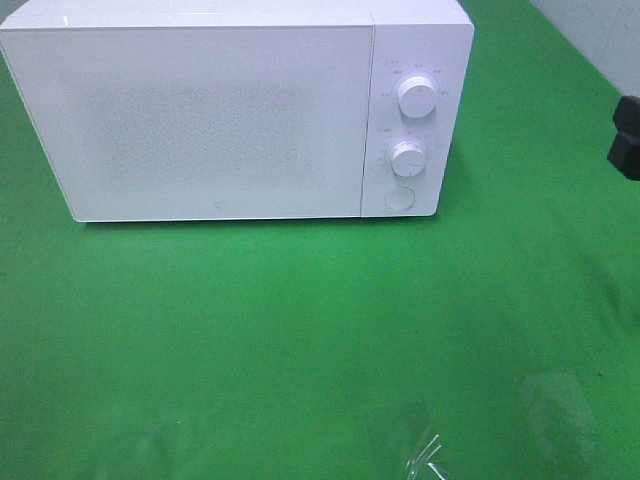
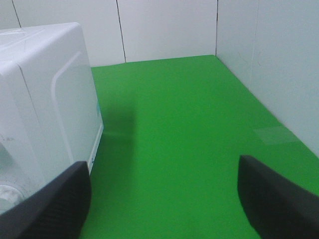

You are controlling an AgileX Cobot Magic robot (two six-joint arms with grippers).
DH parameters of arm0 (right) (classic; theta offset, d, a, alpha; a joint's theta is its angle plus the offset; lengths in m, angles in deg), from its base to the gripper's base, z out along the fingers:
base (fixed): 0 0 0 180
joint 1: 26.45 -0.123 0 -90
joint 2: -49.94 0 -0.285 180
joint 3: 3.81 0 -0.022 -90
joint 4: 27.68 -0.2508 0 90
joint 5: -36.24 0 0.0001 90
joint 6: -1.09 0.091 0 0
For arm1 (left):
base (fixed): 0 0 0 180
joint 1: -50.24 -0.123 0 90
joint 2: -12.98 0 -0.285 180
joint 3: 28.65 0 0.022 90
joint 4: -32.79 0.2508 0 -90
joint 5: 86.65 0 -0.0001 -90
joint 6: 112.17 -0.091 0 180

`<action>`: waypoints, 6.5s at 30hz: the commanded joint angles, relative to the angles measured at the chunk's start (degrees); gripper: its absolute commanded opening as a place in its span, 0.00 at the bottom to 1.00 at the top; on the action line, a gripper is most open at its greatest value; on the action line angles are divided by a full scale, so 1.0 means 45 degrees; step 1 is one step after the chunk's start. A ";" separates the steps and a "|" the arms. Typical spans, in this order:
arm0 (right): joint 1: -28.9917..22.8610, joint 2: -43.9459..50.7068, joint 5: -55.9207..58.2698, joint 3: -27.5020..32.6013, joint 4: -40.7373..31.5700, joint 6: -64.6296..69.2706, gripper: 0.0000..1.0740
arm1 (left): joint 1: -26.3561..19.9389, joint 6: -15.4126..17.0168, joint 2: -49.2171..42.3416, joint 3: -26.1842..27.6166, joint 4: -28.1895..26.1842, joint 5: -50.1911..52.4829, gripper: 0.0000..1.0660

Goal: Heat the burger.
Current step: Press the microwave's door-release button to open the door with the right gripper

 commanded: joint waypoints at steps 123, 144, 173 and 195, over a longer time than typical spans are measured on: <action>-0.6315 -1.0008 0.0866 -0.6621 -0.5768 1.8806 0.00 | -0.0025 0.0013 -0.0204 -0.0025 -0.0115 -0.0025 0.61; -0.5157 -1.0937 0.1222 -0.7996 -0.5220 1.9073 0.00 | -0.0025 0.0013 -0.0204 -0.0025 -0.0115 -0.0025 0.61; -0.5169 -1.1523 -0.1821 -0.8874 -0.5233 1.9481 0.00 | -0.0025 0.0013 -0.0204 -0.0025 -0.0115 -0.0025 0.61; -0.5144 -1.2427 -0.4011 -1.0313 -0.6099 1.8271 0.00 | -0.0025 0.0013 -0.0204 -0.0025 -0.0115 -0.0025 0.61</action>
